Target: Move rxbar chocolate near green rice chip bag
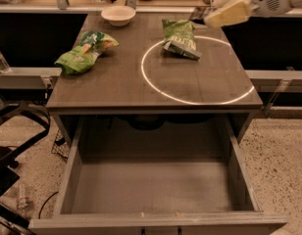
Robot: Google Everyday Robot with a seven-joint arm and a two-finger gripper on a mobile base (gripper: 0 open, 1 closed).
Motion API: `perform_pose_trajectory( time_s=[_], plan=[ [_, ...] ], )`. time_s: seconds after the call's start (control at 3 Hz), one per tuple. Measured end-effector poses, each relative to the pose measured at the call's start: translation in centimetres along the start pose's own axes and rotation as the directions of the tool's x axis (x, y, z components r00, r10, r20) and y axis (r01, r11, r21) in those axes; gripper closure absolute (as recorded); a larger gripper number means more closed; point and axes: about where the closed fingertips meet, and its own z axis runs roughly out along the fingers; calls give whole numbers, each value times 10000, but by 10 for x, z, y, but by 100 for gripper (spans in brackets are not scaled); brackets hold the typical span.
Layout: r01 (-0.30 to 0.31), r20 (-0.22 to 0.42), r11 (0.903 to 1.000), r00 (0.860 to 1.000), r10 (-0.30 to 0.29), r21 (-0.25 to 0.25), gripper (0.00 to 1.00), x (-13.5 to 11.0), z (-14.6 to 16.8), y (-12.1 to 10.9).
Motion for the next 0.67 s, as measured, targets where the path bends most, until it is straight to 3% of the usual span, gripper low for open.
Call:
perform_pose_trajectory(
  time_s=[0.33,0.67],
  plan=[
    [289,517,9963,9984,-247,-815,100,-15,50,57],
    [326,508,9764,9985,-222,-2136,100,-7,119,113]
  ],
)
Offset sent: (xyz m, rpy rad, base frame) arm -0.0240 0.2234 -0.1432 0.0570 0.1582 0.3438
